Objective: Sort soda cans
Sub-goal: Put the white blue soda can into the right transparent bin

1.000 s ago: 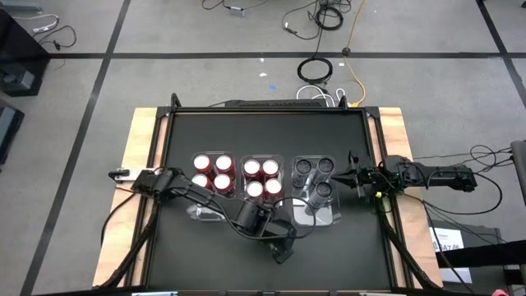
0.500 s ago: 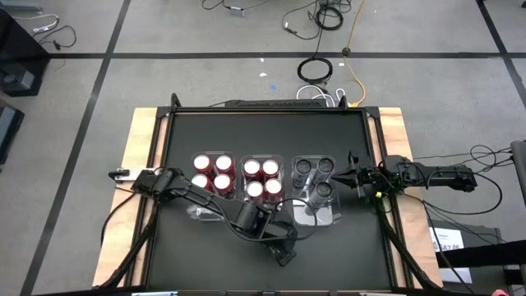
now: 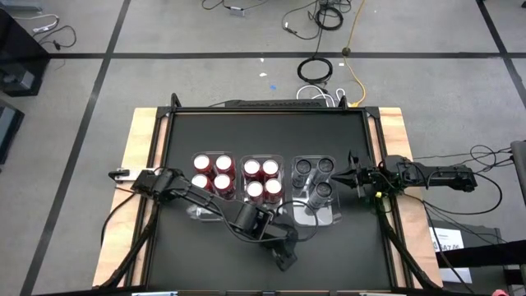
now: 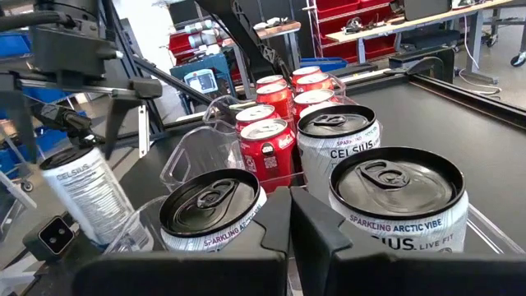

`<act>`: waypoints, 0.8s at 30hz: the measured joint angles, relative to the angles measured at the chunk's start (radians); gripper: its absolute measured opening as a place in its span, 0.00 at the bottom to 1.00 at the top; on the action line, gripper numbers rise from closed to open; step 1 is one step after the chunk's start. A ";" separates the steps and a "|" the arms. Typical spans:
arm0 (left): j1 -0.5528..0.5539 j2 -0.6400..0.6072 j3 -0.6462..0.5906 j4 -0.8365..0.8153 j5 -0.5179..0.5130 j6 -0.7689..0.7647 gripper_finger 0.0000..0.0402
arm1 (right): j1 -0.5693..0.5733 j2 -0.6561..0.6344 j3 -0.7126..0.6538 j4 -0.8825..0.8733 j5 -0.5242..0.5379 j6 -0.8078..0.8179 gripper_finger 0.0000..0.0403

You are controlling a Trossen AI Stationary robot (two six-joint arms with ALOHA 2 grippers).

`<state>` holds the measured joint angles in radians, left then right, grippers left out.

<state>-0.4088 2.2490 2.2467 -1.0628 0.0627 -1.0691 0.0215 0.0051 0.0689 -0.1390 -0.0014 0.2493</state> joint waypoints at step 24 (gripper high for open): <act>0.019 -0.026 -0.001 -0.048 0.015 0.012 0.80 | 0.000 0.000 0.000 0.000 0.000 0.000 0.01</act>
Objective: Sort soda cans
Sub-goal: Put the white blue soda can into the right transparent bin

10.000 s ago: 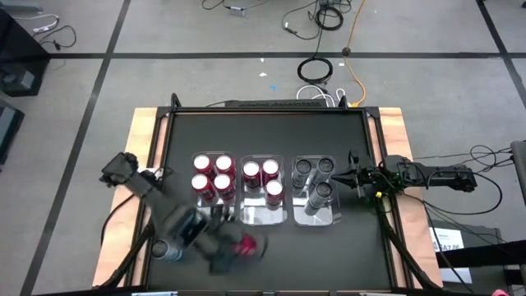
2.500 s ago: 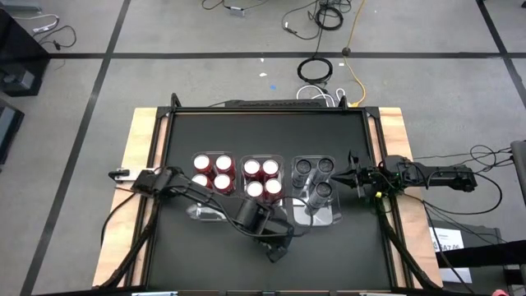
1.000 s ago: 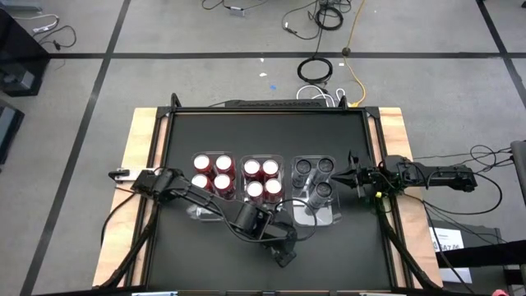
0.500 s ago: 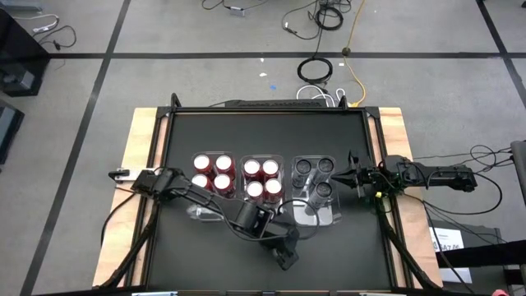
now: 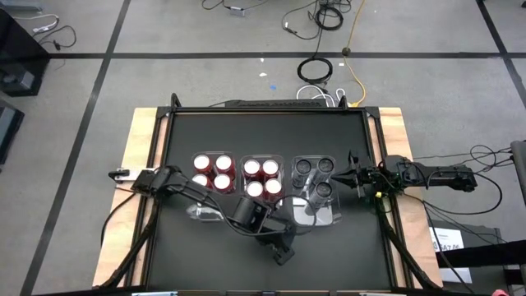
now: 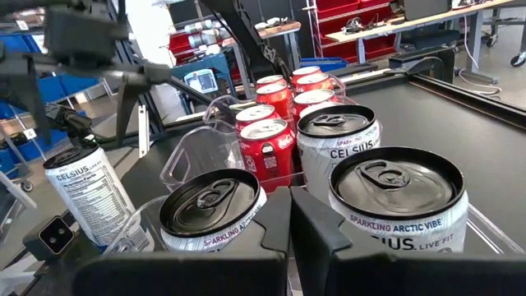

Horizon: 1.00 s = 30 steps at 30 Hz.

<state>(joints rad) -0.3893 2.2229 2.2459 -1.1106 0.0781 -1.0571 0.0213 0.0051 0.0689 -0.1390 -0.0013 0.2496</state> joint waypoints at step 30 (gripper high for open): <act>-0.186 -0.379 -0.138 -0.461 -0.941 0.346 0.80 | 0.000 0.000 0.000 0.001 0.003 -0.002 0.01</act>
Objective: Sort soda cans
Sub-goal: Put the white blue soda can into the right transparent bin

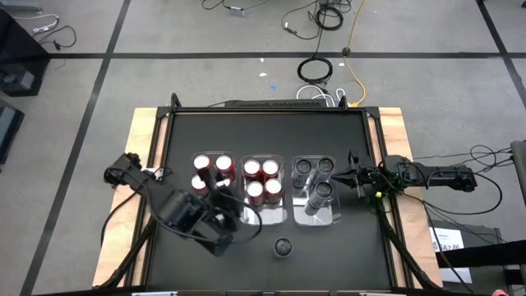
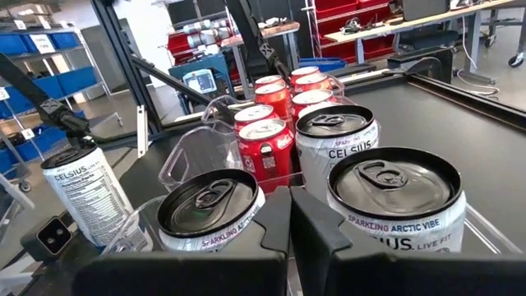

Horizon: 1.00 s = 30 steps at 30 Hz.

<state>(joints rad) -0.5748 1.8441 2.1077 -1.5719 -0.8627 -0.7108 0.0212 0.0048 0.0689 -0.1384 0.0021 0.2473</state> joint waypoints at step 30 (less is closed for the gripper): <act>0.600 -0.950 -1.598 1.686 0.844 0.751 0.80 | 0.000 0.000 0.000 0.000 0.005 0.174 0.01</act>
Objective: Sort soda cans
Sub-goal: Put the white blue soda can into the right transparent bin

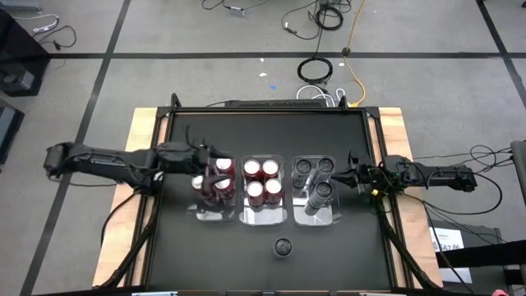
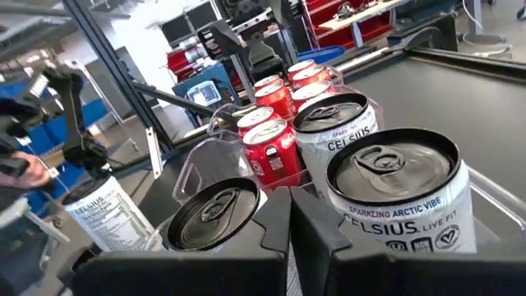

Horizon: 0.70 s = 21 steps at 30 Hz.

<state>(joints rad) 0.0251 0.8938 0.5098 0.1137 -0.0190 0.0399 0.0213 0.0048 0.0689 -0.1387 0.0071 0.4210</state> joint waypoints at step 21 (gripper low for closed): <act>0.046 -0.466 -0.412 0.110 0.140 -0.113 0.80 | 0.014 0.071 0.000 0.146 0.024 0.095 0.01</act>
<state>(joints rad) 0.0715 0.4279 0.0981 0.2233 0.1215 -0.0727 0.0357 0.0753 0.0689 0.0071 0.0311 0.5156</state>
